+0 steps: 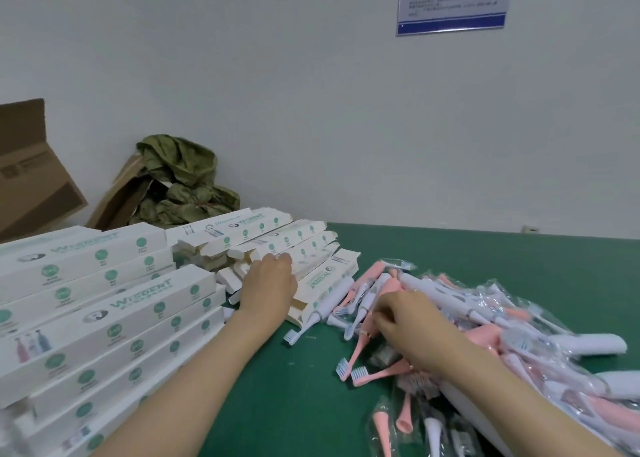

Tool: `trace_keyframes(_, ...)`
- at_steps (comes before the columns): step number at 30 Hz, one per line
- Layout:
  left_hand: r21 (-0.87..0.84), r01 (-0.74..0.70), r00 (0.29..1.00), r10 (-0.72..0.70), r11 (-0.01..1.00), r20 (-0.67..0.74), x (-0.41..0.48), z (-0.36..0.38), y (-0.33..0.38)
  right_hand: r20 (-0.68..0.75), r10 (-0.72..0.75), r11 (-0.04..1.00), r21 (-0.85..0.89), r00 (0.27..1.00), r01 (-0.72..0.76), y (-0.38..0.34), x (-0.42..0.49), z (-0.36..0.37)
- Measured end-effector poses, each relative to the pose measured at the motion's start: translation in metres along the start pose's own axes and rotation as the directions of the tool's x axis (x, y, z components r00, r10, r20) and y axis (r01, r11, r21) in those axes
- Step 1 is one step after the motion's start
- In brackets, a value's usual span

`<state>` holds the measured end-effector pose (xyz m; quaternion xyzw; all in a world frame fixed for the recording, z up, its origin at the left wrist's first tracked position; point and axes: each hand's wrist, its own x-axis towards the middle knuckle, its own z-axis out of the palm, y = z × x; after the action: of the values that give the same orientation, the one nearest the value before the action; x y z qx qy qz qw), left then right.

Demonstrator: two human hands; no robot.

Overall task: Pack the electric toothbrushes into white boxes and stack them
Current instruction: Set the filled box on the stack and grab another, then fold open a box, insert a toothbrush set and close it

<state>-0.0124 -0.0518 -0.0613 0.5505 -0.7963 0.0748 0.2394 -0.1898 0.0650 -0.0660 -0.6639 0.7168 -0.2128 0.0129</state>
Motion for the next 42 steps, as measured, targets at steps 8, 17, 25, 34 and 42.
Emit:
trace_keyframes(8, -0.27, -0.691, 0.638, 0.389, 0.671, -0.665, -0.056, -0.038, 0.019, 0.296, 0.129, -0.077, 0.955, 0.946, -0.288, -0.008, 0.012, -0.026)
trace_keyframes(17, -0.621, -0.434, 0.874, 0.137, 0.653, -0.466, -0.071, -0.026, 0.03, 0.264, 0.176, -0.564, 0.817, 0.948, -0.123, -0.006, 0.005, -0.033)
trace_keyframes(25, -0.952, -0.122, 0.986, -0.072, 0.281, -0.148, -0.057, -0.026, 0.035, 0.266, 0.138, -0.701, 0.707, 0.954, -0.096, -0.008, 0.004, -0.035)
trace_keyframes(34, -0.803, -0.54, 0.793, -0.17, 0.252, -0.586, -0.036, -0.093, 0.054, 0.403, -0.036, -0.048, 0.913, 0.914, -0.405, -0.007, 0.0, -0.055)
trace_keyframes(42, -0.536, -0.543, 0.776, 0.142, 0.647, -0.615, -0.052, -0.063, 0.075, -0.279, 0.032, 0.381, 0.891, 0.96, 0.246, -0.034, -0.005, -0.066)
